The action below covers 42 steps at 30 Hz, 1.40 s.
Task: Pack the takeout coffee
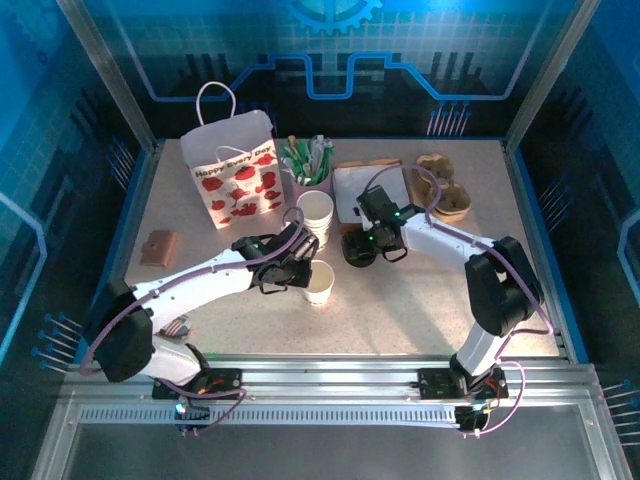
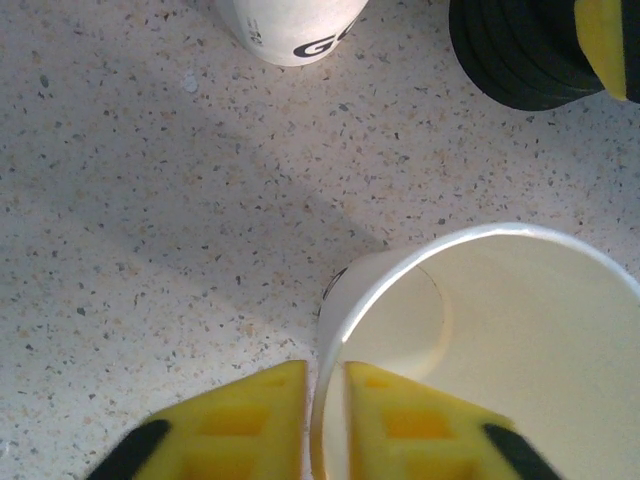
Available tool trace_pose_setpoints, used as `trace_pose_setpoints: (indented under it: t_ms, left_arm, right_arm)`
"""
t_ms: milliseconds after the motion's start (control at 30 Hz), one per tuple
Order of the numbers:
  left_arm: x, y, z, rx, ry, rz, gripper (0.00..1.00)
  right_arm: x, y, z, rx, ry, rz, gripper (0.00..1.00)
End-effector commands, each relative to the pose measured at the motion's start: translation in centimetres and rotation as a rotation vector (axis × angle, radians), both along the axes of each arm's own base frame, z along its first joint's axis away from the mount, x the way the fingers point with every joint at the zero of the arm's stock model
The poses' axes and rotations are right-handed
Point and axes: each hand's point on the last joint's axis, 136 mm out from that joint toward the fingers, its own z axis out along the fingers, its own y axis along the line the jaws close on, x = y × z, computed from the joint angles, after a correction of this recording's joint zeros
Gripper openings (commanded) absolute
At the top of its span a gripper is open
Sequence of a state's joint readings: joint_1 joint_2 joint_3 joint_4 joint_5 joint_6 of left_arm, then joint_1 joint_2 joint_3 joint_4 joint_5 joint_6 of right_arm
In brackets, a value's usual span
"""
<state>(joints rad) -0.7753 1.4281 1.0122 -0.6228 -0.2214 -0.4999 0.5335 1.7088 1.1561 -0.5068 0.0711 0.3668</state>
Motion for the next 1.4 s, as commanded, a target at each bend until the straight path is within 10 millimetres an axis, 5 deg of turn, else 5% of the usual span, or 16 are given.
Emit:
trace_pose_setpoints:
  t_ms: [0,333,533,667,1033,1367]
  left_arm:
    - [-0.2,0.4,0.1,0.024,-0.004,0.002,0.27]
    - [0.7,0.7,6.6,-0.023,-0.147,-0.009,0.68]
    - [1.1,2.8,13.1,-0.035,-0.320,-0.003,0.83]
    - [1.2,4.8,15.4,-0.015,-0.377,0.007,0.88]
    - [2.7,11.1,16.6,0.027,-0.392,0.116,0.94]
    - [4.1,11.1,14.0,0.021,-0.365,0.128,0.94]
  right_arm:
    - [0.5,-0.3,-0.3,-0.008,0.001,-0.013,0.85]
    - [0.4,-0.3,-0.9,-0.021,0.019,-0.003,0.82]
    - [0.4,-0.2,-0.7,-0.018,0.018,0.001,0.77]
    - [0.4,-0.3,-0.6,-0.026,0.017,0.002,0.76]
    - [-0.4,-1.1,1.1,-0.036,-0.029,0.000,0.71]
    - [-1.0,-1.1,1.3,-0.036,-0.034,0.015,0.67]
